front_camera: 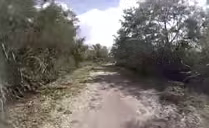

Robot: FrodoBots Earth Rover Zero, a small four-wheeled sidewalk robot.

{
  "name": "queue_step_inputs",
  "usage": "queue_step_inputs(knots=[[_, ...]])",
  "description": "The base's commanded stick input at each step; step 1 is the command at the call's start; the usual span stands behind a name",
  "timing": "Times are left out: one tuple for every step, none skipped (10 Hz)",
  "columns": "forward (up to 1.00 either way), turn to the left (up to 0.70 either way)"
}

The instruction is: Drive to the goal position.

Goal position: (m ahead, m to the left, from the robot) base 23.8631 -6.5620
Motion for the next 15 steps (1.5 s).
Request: queue_step_inputs(knots=[[0.85,0.0],[0.85,0.0],[0.85,0.0],[0.85,0.0],[0.85,0.0],[0.85,0.0],[0.85,0.0],[0.85,0.0],[0.85,0.0],[0.85,0.0],[0.85,0.0],[0.85,0.0],[0.85,0.0],[0.85,0.0],[0.85,0.0]])
